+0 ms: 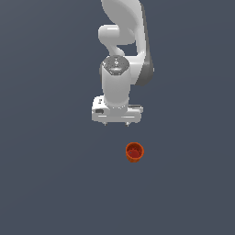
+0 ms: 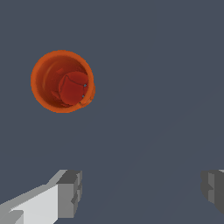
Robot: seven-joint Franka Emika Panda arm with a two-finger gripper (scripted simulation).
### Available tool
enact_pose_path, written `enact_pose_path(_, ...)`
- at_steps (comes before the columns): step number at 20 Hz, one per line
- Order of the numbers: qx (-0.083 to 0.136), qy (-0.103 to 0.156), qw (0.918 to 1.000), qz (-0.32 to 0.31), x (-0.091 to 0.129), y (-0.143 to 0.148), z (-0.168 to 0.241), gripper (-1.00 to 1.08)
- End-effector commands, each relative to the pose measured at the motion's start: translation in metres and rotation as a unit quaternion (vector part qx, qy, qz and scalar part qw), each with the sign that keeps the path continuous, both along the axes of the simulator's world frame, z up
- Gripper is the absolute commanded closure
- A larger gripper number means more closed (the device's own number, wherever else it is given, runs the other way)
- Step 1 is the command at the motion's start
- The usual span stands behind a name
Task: Pick up the object and move it to a goal position.
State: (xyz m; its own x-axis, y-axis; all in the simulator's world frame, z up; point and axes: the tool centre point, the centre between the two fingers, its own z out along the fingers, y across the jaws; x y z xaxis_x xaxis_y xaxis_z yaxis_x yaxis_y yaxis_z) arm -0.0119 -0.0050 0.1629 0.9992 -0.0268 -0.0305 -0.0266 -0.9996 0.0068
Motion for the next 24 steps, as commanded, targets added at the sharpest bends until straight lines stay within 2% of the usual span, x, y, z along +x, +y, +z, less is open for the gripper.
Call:
enact_pose_path(1,0.000,0.000,1.0000,0.000,0.000,0.000,0.000,-0.20)
enact_pose_path(7,0.006,0.001,1.0000,0.006,-0.001,0.018,-0.005,-0.20)
enact_pose_path(14,0.008,0.006,0.9999,-0.004,0.002,0.017,-0.006,-0.20)
enact_pose_path(24,0.020,0.040,0.9968,-0.065,0.020,0.020,-0.015,-0.20)
